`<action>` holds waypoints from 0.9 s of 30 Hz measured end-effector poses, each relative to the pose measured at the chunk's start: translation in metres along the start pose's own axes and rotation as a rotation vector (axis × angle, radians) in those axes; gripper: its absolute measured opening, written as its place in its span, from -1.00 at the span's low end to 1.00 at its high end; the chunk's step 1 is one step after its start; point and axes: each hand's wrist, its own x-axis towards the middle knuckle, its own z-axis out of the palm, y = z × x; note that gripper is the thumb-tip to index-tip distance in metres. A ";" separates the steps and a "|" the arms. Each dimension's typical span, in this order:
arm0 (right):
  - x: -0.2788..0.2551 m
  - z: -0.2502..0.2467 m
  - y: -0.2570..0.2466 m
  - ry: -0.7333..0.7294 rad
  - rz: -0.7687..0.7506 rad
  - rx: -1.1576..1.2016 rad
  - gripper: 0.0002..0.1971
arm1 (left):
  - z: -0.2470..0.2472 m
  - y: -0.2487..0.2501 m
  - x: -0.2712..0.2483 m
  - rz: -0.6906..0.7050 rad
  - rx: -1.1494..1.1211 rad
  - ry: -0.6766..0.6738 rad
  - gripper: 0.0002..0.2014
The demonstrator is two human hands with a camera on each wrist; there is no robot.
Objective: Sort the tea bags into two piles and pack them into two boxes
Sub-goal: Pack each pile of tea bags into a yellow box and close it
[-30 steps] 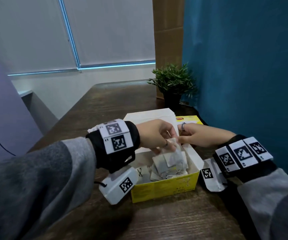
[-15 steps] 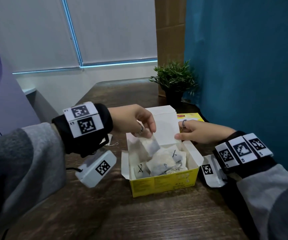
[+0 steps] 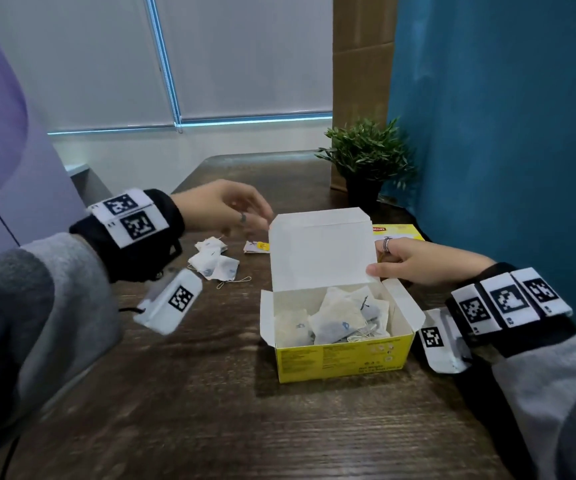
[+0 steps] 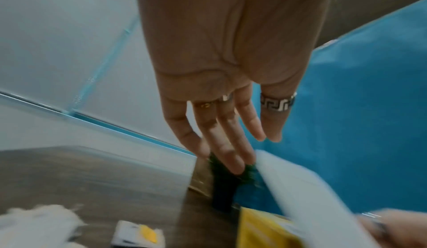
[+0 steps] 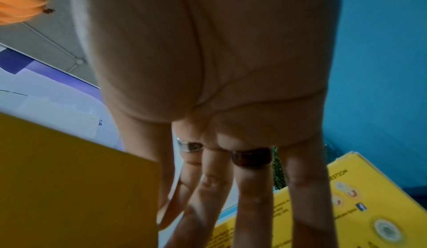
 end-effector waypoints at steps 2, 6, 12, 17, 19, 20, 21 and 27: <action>-0.002 0.000 -0.002 -0.001 -0.009 -0.007 -0.75 | -0.013 -0.033 0.007 -0.104 -0.066 0.205 -0.83; -0.002 -0.001 -0.003 -0.024 -0.001 0.000 -0.91 | -0.011 -0.096 0.026 -0.388 0.078 0.279 -0.93; 0.000 0.001 -0.002 -0.034 -0.016 0.026 -0.79 | 0.006 -0.141 0.050 -0.552 0.312 0.093 -0.08; 0.003 0.002 0.003 -0.029 -0.003 0.024 -0.73 | 0.007 -0.145 0.058 -0.579 0.413 0.082 -0.30; 0.003 0.002 0.004 -0.030 -0.013 0.018 -0.78 | 0.009 -0.138 0.055 -0.565 0.358 0.061 -0.54; 0.003 0.002 0.004 -0.029 -0.021 0.020 -0.80 | 0.009 -0.139 0.056 -0.556 0.320 0.062 -0.63; 0.003 0.002 0.004 -0.030 -0.025 0.024 -0.81 | 0.010 -0.136 0.054 -0.552 0.281 0.070 -0.68; 0.003 0.002 0.004 -0.036 -0.007 0.027 -0.68 | 0.004 -0.133 0.040 -0.492 0.117 0.127 -0.77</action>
